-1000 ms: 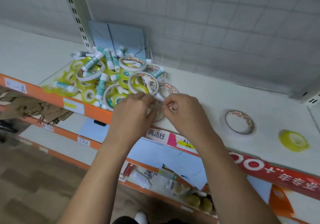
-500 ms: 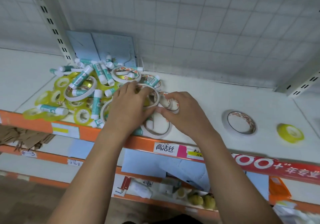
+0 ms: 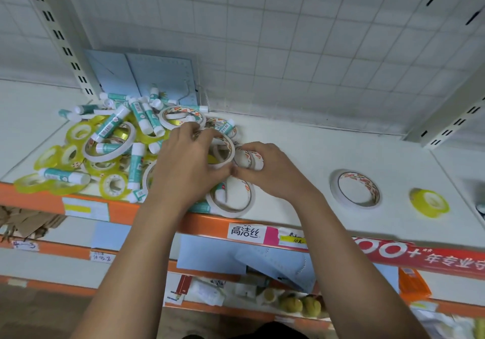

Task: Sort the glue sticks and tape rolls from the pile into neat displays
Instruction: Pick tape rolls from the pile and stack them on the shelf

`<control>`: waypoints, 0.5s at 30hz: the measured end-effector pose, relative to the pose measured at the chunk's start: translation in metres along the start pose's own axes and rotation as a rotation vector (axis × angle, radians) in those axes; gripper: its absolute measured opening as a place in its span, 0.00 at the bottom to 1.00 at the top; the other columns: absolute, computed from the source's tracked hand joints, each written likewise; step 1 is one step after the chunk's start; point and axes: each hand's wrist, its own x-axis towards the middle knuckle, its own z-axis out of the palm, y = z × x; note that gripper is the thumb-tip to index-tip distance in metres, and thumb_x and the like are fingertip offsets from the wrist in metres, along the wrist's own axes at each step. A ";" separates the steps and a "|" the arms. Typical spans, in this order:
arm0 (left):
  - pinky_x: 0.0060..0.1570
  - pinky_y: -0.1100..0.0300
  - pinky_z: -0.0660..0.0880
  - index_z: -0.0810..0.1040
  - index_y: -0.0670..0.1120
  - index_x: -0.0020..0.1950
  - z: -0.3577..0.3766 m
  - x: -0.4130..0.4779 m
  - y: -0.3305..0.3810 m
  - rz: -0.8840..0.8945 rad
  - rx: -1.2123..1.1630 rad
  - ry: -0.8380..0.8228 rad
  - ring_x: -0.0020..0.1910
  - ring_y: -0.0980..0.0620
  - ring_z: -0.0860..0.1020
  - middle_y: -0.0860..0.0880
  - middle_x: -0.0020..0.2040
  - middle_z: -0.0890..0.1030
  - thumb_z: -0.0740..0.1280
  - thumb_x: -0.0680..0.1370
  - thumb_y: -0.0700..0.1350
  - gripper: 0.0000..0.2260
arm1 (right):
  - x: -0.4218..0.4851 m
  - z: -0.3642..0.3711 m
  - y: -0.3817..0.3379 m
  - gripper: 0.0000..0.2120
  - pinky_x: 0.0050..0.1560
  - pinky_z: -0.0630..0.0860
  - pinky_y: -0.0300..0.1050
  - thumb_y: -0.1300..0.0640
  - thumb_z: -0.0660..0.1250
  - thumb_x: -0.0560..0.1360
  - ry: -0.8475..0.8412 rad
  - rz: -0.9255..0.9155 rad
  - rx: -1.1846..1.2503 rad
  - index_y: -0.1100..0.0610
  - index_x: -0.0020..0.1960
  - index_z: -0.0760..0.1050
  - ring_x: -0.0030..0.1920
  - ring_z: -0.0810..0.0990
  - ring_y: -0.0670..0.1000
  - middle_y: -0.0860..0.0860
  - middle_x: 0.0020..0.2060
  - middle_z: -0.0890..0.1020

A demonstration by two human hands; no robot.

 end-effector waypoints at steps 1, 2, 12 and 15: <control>0.60 0.47 0.71 0.76 0.52 0.65 0.002 0.000 0.003 0.003 -0.013 -0.002 0.63 0.40 0.70 0.43 0.63 0.73 0.71 0.68 0.60 0.28 | -0.004 -0.003 0.003 0.23 0.55 0.69 0.38 0.38 0.73 0.66 0.023 0.007 -0.006 0.39 0.59 0.72 0.61 0.70 0.46 0.42 0.53 0.73; 0.60 0.46 0.71 0.76 0.51 0.65 0.004 0.001 0.006 0.006 -0.024 0.002 0.63 0.40 0.70 0.43 0.63 0.73 0.70 0.68 0.61 0.28 | -0.008 -0.008 0.007 0.25 0.58 0.69 0.40 0.39 0.73 0.66 0.050 0.011 -0.035 0.41 0.61 0.72 0.62 0.70 0.47 0.44 0.55 0.72; 0.61 0.48 0.71 0.76 0.52 0.63 0.042 0.013 0.091 0.098 -0.210 -0.075 0.63 0.43 0.72 0.45 0.63 0.73 0.73 0.68 0.58 0.26 | -0.062 -0.086 0.055 0.28 0.61 0.67 0.44 0.45 0.73 0.68 0.199 0.077 -0.242 0.44 0.66 0.70 0.65 0.67 0.51 0.46 0.63 0.69; 0.61 0.51 0.70 0.76 0.53 0.64 0.056 0.014 0.116 0.116 -0.232 -0.124 0.63 0.44 0.71 0.46 0.64 0.72 0.74 0.68 0.57 0.26 | -0.076 -0.102 0.074 0.30 0.64 0.68 0.45 0.45 0.73 0.68 0.220 0.110 -0.243 0.46 0.68 0.69 0.65 0.67 0.51 0.47 0.64 0.69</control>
